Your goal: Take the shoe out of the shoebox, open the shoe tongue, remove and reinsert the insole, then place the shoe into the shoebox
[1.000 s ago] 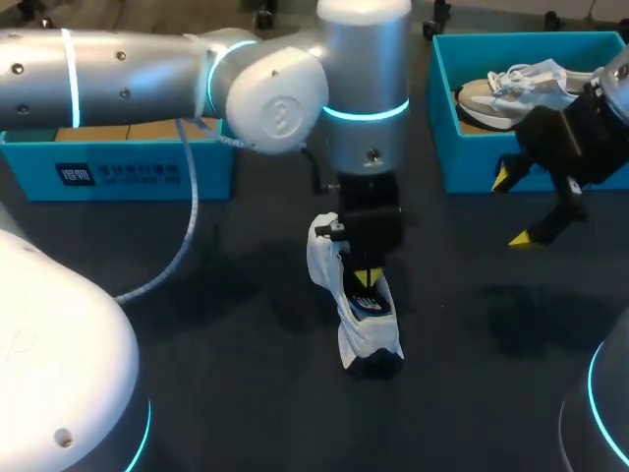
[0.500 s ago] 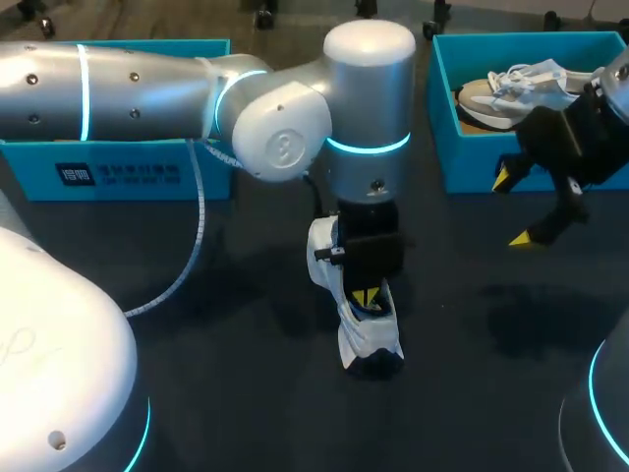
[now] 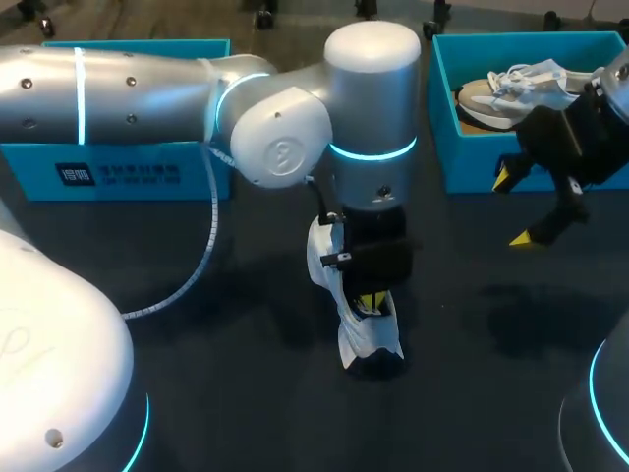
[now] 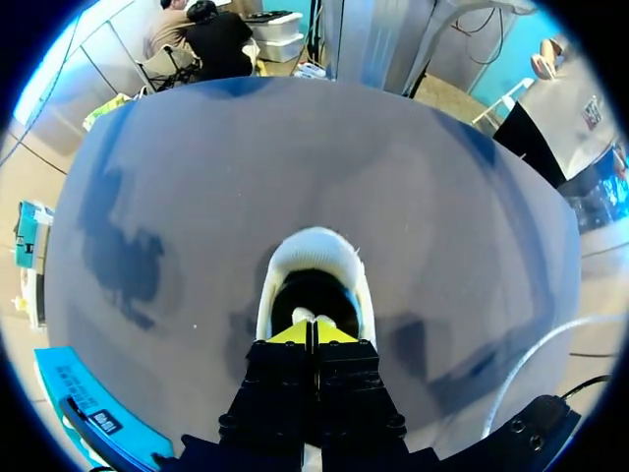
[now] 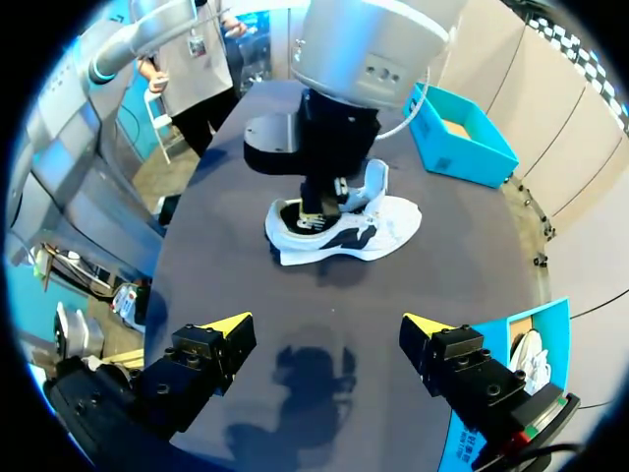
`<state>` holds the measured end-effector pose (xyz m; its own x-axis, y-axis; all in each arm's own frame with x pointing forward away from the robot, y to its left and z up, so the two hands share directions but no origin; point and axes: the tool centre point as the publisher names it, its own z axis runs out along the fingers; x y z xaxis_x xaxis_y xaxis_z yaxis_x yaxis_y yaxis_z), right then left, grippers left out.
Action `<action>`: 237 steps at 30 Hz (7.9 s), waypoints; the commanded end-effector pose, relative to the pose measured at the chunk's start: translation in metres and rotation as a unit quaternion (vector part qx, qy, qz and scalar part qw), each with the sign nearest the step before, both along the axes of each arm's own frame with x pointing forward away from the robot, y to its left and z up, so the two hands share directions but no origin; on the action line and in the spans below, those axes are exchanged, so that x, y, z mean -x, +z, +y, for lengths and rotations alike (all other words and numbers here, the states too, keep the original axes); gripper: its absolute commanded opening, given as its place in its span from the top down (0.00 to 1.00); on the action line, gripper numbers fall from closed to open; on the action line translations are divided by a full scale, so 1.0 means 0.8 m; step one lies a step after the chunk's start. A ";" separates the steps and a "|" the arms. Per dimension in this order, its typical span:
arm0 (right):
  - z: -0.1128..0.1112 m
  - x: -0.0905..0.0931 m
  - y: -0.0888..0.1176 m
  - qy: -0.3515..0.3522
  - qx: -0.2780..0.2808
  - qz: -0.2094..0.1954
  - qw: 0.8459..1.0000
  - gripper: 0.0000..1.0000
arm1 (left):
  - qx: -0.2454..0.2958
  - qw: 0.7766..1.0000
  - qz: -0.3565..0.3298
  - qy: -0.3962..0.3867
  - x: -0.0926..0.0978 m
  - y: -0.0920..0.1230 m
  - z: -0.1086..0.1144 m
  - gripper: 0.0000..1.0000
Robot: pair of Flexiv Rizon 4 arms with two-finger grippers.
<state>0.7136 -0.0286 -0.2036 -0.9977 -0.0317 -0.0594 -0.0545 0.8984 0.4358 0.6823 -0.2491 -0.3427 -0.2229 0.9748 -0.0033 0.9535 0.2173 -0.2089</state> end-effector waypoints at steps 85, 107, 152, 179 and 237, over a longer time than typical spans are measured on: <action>0.000 0.000 -0.001 0.000 0.001 0.000 1.000 0.00 | -0.027 0.980 -0.197 0.026 -0.076 -0.013 0.026 0.00; 0.000 0.000 -0.001 0.000 0.001 0.000 1.000 0.00 | -0.006 0.981 -0.193 -0.011 -0.141 0.032 0.031 0.00; 0.000 0.000 -0.001 0.000 0.001 0.000 1.000 0.00 | 0.014 0.985 -0.174 -0.007 -0.088 0.043 0.027 0.70; 0.000 0.000 -0.001 0.000 0.001 0.000 1.000 0.00 | -0.013 0.972 -0.112 0.206 -0.040 0.056 0.059 0.00; 0.000 0.000 -0.001 0.000 0.001 0.000 1.000 0.00 | 0.019 0.714 -0.094 0.693 0.064 -0.011 0.000 0.00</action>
<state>0.7133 -0.0289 -0.2038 -0.9977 -0.0316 -0.0600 -0.0547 0.8979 0.4367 0.6329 -0.2389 -0.3371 -0.9675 -0.1824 -0.1752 -0.1582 0.9769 -0.1433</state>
